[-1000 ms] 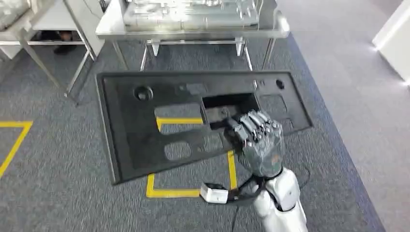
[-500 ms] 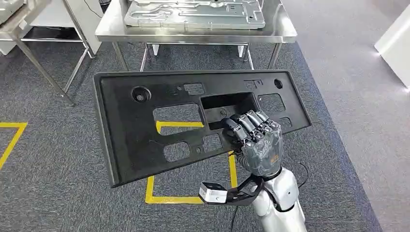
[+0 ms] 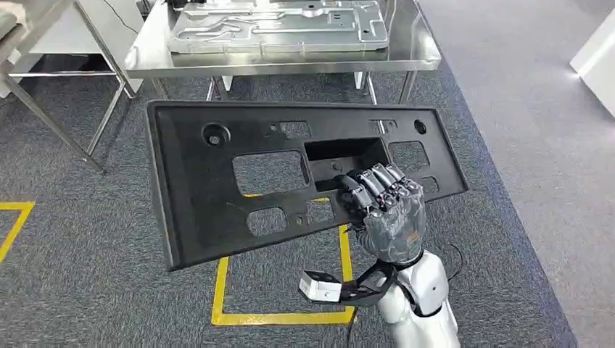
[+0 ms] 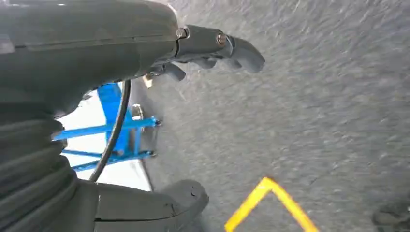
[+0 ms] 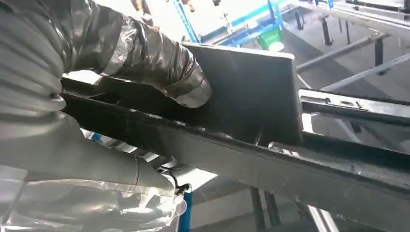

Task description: Take the parts from the cabinet and place them on the table.

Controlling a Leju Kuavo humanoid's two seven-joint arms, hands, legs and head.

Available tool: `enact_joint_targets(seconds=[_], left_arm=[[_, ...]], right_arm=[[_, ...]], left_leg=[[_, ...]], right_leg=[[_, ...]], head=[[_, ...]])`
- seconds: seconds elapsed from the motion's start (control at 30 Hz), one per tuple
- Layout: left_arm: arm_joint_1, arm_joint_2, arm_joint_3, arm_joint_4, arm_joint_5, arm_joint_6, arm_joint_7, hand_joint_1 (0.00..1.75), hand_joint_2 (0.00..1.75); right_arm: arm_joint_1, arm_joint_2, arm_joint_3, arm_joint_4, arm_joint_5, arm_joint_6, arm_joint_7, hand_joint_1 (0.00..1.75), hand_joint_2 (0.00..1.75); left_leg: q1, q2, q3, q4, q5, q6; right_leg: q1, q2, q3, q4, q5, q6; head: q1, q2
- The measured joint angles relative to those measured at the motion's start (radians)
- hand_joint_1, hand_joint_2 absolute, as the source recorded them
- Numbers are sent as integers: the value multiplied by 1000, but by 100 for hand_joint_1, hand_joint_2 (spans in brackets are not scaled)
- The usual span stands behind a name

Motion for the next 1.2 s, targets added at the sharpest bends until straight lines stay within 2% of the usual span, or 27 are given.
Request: enact_joint_targets(seconds=[0.03,0.07,0.1,0.13,0.17,0.2,0.23,0.27,0.37,0.43,0.47,0.5,0.57,0.6,0.67,0.73,0.77,0.8,0.87,0.93,0.97,1.03,1.07,1.1,1.13,1.17,1.2], left_arm=[[2,0,0,0,0,0,0,0,175],[4,0,0,0,0,0,0,0,175],[7,0,0,0,0,0,0,0,175],[8,1,0,0,0,0,0,0,175],[9,1,0,0,0,1,0,0,175],[10,2,0,0,1,1,0,0,175],[15,7,0,1,1,1,0,0,175],[13,5,0,1,1,1,1,0,175],[11,5,0,1,2,3,1,0,175],[10,3,0,1,2,4,1,0,175],[9,4,0,1,2,4,1,0,175],[9,4,0,1,2,4,1,0,175],[10,4,0,1,2,5,1,0,175],[11,3,0,1,2,5,1,0,175],[13,3,0,1,1,3,1,0,175],[13,0,0,1,0,3,1,0,175],[12,0,0,1,0,3,1,0,175],[10,0,0,1,0,3,1,0,175],[7,0,0,1,0,3,2,0,175],[8,1,0,1,1,4,3,0,175],[6,0,0,1,2,4,3,0,175],[4,0,0,1,2,4,3,0,175],[5,0,0,1,2,4,3,0,175],[7,0,0,1,2,4,3,0,175],[9,0,0,1,2,4,3,0,175],[11,0,0,1,2,4,3,0,175],[12,0,0,1,2,4,3,0,175]], right_arm=[[2,0,0,0,0,0,0,175,175],[4,0,0,0,0,0,0,175,175],[4,0,0,0,0,0,0,175,175],[4,0,0,0,0,0,0,175,175],[3,0,0,0,0,0,0,175,175],[4,0,1,0,0,0,0,175,175],[3,0,1,2,-1,0,0,175,175],[4,0,2,3,-1,0,-2,175,175],[3,0,3,3,-2,0,-2,175,175],[1,1,3,2,-1,0,-2,175,175],[-2,2,3,2,-2,0,-2,175,175],[-1,2,3,2,-1,0,-2,175,175],[5,2,3,2,-1,0,-1,175,175],[5,2,3,2,-1,0,-2,175,175],[5,2,3,2,-2,0,-2,175,175],[5,2,3,2,-3,0,-2,175,175],[6,1,3,3,-4,0,-2,175,175],[4,1,3,5,-4,0,-2,175,175],[8,2,3,4,-5,0,-2,175,175],[8,3,3,2,-5,0,0,175,175],[7,3,3,2,-5,0,0,175,175],[7,3,3,2,-5,0,0,175,175],[9,3,3,2,-5,0,0,175,175],[11,3,3,2,-5,0,0,175,175],[11,3,3,2,-6,0,0,175,175],[11,3,3,2,-7,0,0,175,175],[11,3,3,2,-8,0,0,175,175]], left_leg=[[-2,0,-49,54,-40,0],[-3,0,-82,73,-62,2],[-4,0,-100,56,-55,6],[-6,0,-101,14,-26,12],[-11,0,-93,-60,38,22],[-18,0,-83,-143,135,37],[-25,-5,-88,-164,203,48],[-30,0,-87,-183,187,47],[-27,-4,-61,-203,191,63],[-19,-4,-29,-226,186,71],[-19,-4,-19,-232,182,75],[-18,-4,-8,-234,172,75],[-16,-5,13,-234,152,73],[-14,-6,26,-234,142,70],[-10,-8,57,-234,119,62],[-5,-8,90,-235,88,50],[-6,-7,105,-233,76,41],[-6,-8,99,-240,71,33],[-6,-5,111,-235,76,19],[-3,-4,88,-185,100,10],[-2,-2,53,-108,109,8],[-2,-1,-35,16,75,4],[-3,-1,-79,62,32,2],[-3,-1,-115,85,-13,3],[-3,-1,-134,81,-36,6],[-4,-1,-144,52,-36,11],[-5,-1,-141,6,-14,15]], right_leg=[[3,2,9,0,-11,-3],[7,5,21,0,-20,-4],[11,8,37,0,-33,-5],[14,10,54,0,-44,-5],[18,10,75,0,-59,-5],[19,8,90,-2,-75,-4],[19,7,98,-1,-84,-2],[20,12,100,-5,-88,5],[17,12,112,-6,-80,21],[18,9,85,60,-71,30],[13,9,45,123,-78,35],[6,8,-15,204,-108,44],[-5,6,-97,286,-175,56],[-9,5,-117,281,-175,61],[-14,3,-109,194,-121,65],[-18,-1,-67,25,23,66],[-13,-5,-73,8,75,61],[-5,-5,-69,-1,57,52],[-4,1,-64,-6,58,35],[-8,3,-36,-15,42,16],[-8,0,-17,-21,32,8],[-7,0,7,-23,12,3],[-4,1,20,-23,0,1],[-2,3,36,-23,-13,-1],[0,6,51,-23,-24,-1],[3,7,70,-23,-39,-1],[6,8,88,-23,-52,-1]], head=[[0,0],[0,0],[0,0],[0,0],[0,0],[0,0],[2,0],[-1,0],[0,0],[1,0],[1,0],[0,0],[0,0],[0,0],[0,0],[1,0],[0,0],[3,0],[1,0],[1,0],[1,0],[1,0],[1,0],[1,0],[1,0],[1,0],[1,0]])
